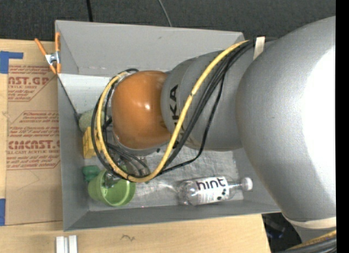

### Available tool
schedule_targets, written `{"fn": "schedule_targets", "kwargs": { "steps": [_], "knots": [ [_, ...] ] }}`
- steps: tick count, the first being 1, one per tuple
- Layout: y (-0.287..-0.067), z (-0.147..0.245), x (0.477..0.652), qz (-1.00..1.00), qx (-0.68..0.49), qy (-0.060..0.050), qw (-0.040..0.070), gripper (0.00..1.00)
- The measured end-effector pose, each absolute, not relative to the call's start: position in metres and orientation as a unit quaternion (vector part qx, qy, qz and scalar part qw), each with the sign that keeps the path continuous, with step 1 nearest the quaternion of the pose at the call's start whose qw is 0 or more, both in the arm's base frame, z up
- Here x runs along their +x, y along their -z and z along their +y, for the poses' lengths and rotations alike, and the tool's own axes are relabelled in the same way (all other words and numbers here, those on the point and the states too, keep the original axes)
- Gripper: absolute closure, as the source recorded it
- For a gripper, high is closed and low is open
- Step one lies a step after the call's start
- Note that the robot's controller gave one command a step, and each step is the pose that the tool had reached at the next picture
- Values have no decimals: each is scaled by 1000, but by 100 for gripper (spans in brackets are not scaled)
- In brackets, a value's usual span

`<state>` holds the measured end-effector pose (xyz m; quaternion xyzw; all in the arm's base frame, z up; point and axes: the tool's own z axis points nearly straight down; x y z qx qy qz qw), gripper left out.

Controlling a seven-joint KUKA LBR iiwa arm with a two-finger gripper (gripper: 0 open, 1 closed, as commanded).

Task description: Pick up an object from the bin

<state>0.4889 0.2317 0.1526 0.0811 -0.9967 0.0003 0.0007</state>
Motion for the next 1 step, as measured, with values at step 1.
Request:
{"fn": "schedule_targets", "kwargs": {
  "steps": [1],
  "knots": [
    [-161,232,490,-997,81,1,-2,100]
  ]
}}
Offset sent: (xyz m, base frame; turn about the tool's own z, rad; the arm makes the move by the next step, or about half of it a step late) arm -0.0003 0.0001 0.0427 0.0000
